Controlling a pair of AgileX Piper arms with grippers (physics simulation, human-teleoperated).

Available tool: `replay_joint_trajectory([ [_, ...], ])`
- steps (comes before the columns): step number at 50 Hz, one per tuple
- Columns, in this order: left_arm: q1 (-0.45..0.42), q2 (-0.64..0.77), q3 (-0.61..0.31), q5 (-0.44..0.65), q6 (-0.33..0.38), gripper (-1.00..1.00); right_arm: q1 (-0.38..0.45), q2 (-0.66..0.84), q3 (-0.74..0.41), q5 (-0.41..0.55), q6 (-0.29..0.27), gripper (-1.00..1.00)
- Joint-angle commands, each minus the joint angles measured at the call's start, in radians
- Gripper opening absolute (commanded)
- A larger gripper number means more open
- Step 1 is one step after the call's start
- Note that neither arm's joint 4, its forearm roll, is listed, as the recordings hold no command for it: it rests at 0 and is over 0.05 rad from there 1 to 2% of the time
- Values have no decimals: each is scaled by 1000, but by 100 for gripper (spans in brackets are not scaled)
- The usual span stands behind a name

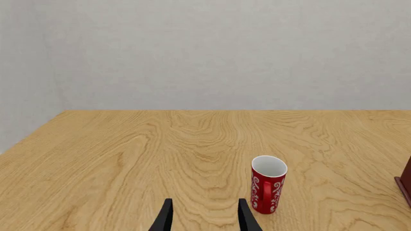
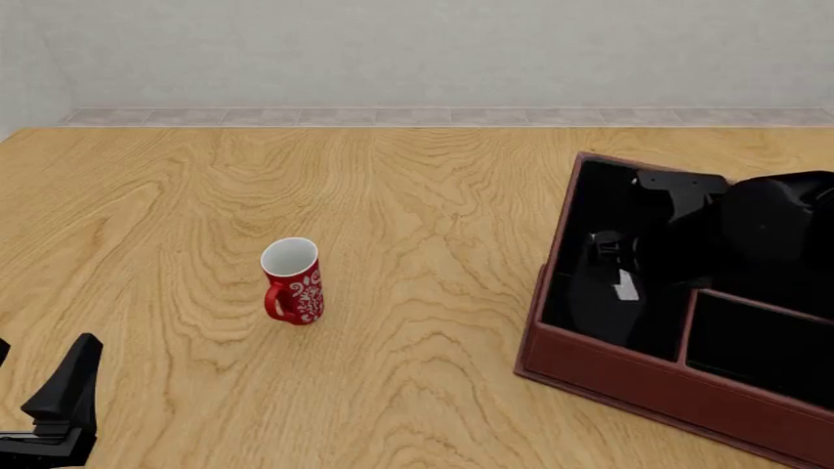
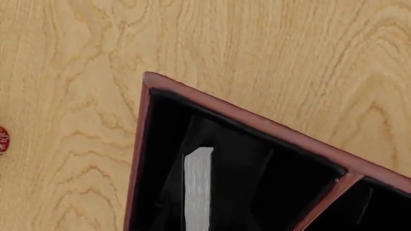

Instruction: Pick up the book and place it in the left compartment of the caddy.

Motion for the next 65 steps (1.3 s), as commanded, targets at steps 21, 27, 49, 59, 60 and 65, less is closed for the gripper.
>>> replay_joint_trajectory([
  [21, 0, 0, 0, 0, 0, 100, 13, -34, -19, 38, 7, 100],
  [27, 0, 0, 0, 0, 0, 100, 12, -54, -41, 65, 0, 100],
  [49, 0, 0, 0, 0, 0, 100, 17, -137, -111, 160, -23, 100],
  [59, 0, 0, 0, 0, 0, 100, 22, -180, -136, 201, -33, 100],
  [60, 0, 0, 0, 0, 0, 100, 23, -183, -139, 204, -34, 100],
  [65, 0, 0, 0, 0, 0, 100, 30, -201, -148, 221, -30, 100],
])
